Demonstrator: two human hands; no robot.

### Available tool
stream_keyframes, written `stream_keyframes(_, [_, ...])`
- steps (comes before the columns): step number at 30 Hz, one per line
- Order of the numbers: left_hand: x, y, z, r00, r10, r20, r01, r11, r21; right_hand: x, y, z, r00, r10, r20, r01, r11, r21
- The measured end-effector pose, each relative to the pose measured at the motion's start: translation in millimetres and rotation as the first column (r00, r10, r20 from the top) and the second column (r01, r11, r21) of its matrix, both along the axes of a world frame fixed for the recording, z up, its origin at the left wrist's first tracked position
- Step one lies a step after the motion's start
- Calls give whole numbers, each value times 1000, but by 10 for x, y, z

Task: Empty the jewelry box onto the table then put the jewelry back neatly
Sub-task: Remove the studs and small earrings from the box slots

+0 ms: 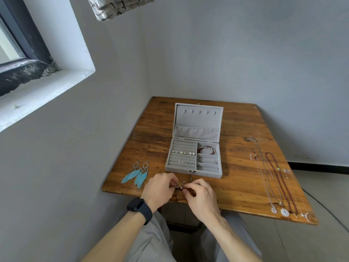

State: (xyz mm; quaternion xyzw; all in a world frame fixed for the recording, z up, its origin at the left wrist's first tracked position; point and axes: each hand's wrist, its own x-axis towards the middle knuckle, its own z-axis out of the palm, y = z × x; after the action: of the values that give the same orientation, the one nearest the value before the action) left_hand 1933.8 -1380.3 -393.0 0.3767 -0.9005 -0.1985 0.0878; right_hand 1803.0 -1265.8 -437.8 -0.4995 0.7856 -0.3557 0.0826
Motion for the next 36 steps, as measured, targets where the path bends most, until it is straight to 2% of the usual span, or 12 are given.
stream_keyframes(9, [32, -49, 110, 1000, -20, -13, 19, 999, -45, -76, 22, 131, 999, 50, 3, -50, 999, 14])
stream_keyframes(14, [48, -263, 242, 1000, 8, -4, -9, 975, -220, -221, -88, 331, 995, 78, -61, -79, 997, -14])
stream_keyframes(18, [-67, -509, 311, 1000, 18, 11, -14, 938, -345, -389, -375, 476, 982, 64, -176, -60, 998, 23])
stream_keyframes(27, [-496, -890, 204, 980, 7, 200, 68, 930, -361, -582, -1055, 477, 938, 74, -339, -39, 993, 109])
stream_keyframes(36, [-567, -936, 174, 986, 71, 151, -14, 936, -352, -589, -1320, 352, 907, 96, -409, -50, 991, 121])
